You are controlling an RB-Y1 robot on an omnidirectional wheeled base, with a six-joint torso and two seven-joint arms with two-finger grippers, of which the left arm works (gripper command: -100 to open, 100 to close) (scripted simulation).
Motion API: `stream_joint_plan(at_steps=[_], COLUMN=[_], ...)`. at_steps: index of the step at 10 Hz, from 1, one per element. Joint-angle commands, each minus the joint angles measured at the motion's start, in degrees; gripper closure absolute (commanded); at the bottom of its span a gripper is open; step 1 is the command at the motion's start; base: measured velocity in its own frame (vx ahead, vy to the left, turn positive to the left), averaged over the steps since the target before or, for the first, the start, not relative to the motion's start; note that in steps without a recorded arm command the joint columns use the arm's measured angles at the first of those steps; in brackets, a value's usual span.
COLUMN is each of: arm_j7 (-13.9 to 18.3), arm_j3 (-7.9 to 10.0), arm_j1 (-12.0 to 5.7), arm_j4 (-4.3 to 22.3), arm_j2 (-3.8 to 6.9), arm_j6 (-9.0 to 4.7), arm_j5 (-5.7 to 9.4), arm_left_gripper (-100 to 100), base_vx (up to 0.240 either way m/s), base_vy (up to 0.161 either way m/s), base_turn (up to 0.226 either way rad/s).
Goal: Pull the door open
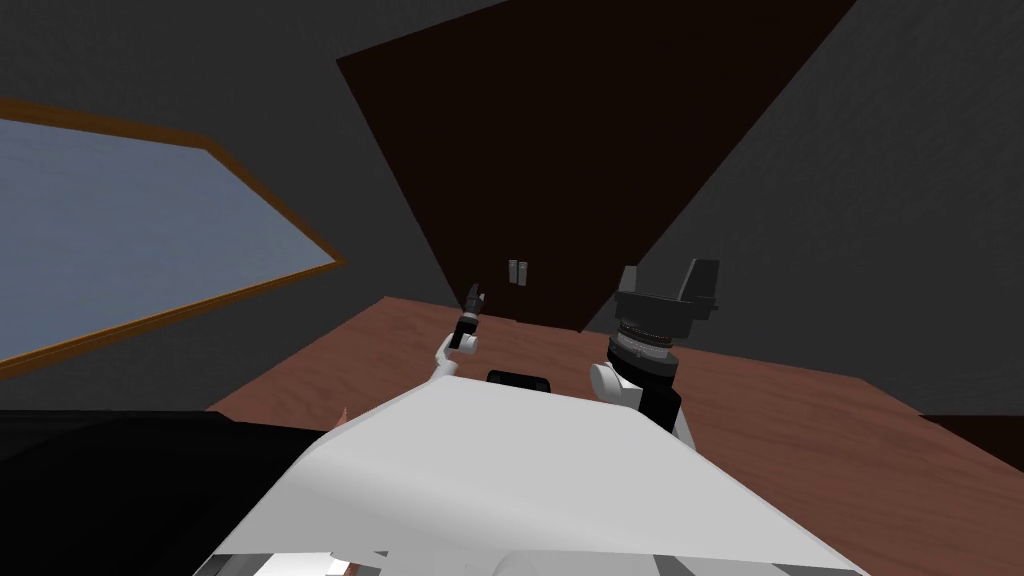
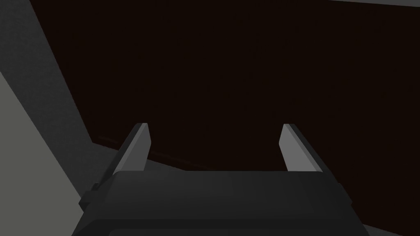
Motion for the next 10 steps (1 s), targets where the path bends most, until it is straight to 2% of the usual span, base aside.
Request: stream_joint_plan(at_steps=[1,10], arm_j7=[0.12,0.32], arm_j3=[0.11,0.29], arm_j1=[-1.39,-7.88], arm_j4=[2.36,13.67], arm_j2=[0.40,1.61], arm_j6=[0.55,3.23], arm_j5=[0.07,0.17], arm_left_gripper=[-100,-100], base_vx=[0.097,0.102], base_vy=[-0.051,-0.036], base_turn=[-0.018,-0.018])
